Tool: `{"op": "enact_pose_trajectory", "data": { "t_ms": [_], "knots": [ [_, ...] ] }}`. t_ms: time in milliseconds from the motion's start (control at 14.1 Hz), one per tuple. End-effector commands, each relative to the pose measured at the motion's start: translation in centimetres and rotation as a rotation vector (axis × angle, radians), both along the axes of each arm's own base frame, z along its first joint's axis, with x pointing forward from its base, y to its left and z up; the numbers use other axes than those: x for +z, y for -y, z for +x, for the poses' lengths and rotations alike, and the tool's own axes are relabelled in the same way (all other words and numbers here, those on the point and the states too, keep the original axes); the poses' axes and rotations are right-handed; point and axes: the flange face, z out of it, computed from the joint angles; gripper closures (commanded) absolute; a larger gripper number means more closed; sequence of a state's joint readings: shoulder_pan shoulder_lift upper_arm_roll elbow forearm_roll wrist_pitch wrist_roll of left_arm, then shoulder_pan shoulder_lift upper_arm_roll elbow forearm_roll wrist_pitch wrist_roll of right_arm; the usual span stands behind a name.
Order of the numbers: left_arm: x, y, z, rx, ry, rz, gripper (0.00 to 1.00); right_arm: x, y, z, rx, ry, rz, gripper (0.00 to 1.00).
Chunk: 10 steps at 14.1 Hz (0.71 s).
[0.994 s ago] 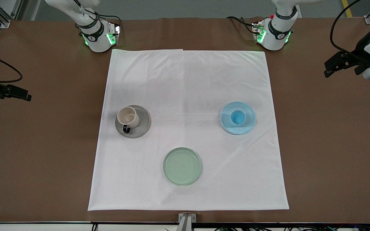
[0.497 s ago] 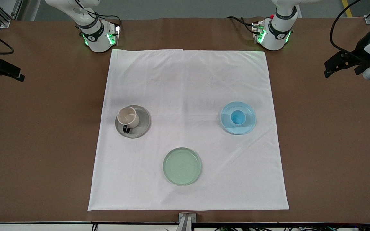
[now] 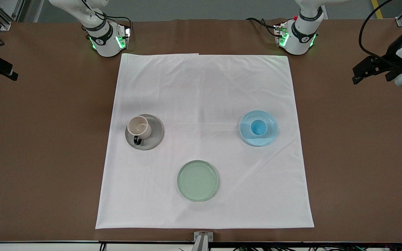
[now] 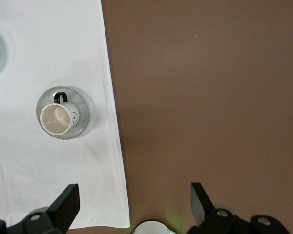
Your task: Place blue cup in blue plate and white mug in gray plate
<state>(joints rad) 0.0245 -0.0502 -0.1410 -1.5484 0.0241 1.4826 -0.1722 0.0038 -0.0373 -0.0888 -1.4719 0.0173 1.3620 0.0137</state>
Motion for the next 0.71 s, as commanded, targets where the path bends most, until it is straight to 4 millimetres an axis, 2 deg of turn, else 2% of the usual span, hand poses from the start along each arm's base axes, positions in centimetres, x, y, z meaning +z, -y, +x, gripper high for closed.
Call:
{"op": "enact_pose_trajectory", "data": {
  "t_ms": [0,426,639],
  "knots": [
    [0.6,-0.1,-0.5,-0.019,0.018,-0.013,0.00,0.6,0.1,-0.4,-0.007,0.002,0.007,0.00],
    [0.3,-0.3,-0.2,-0.040,0.013,-0.011,0.00,-0.3,0.0,-0.7,-0.005,0.000,0.010,0.00],
    [0.4,-0.3,-0.3,-0.040,0.010,-0.010,0.00,-0.4,-0.1,-1.6,-0.001,0.029,0.010,0.00]
  ]
}}
